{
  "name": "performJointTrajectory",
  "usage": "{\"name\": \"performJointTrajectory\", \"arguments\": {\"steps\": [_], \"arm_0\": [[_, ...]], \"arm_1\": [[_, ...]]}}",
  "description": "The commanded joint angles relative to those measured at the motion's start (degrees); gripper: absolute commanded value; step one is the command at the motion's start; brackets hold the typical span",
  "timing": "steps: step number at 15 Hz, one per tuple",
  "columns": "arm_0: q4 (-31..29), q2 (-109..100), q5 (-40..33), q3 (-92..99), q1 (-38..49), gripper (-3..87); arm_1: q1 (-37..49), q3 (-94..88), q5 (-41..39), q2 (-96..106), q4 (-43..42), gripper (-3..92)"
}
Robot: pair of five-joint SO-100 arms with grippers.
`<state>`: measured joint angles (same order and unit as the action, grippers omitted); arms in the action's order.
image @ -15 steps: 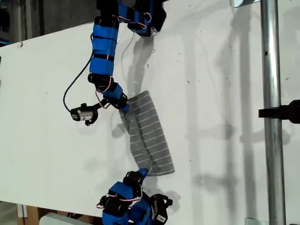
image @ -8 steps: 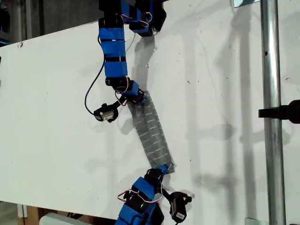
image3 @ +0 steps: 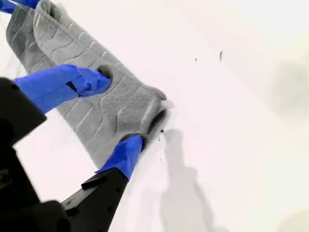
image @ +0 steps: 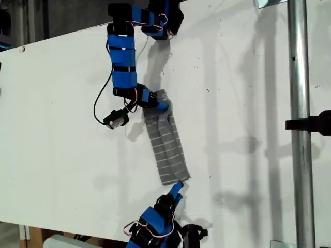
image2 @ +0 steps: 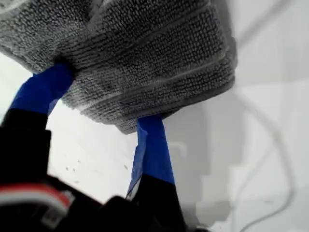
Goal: Grasp corners of a towel and fold twice.
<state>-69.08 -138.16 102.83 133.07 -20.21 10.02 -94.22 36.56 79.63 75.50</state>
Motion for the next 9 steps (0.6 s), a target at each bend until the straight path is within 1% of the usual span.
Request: {"name": "performJointTrajectory", "arguments": {"steps": [1,2,3,4,5,6,7,8,9], "arm_0": [[-11.2,-9.4,6.7,-5.8,-6.4,16.5],[-11.9,-13.7,6.0,-5.0,-8.7,15.3],[-8.4,-19.9,-0.4,-2.3,-9.6,9.3],[-5.4,-27.9,-3.5,2.0,-9.3,6.6],[-1.5,-37.9,-6.8,9.0,-7.7,1.8],[3.3,-49.0,-10.8,16.1,-6.0,0.8],[7.0,-59.9,-15.6,22.1,-4.7,-0.1],[8.2,-61.2,-18.5,23.3,-4.1,-2.6],[8.9,-61.3,-20.0,24.3,-4.2,-2.6]], "arm_1": [[-1.5,-4.2,3.2,18.5,9.6,35.7],[-1.7,-9.6,5.4,27.9,11.5,35.9],[-1.4,-16.2,7.6,38.1,12.0,35.5],[-0.1,-22.9,10.2,48.0,12.2,34.3],[0.5,-28.7,12.7,55.8,12.1,33.6],[-1.0,-30.8,15.0,59.3,10.6,33.9],[-0.4,-33.3,19.2,58.6,11.2,35.1],[0.2,-38.0,23.4,60.1,8.3,36.0],[0.3,-41.7,25.7,61.2,3.5,37.8]]}}
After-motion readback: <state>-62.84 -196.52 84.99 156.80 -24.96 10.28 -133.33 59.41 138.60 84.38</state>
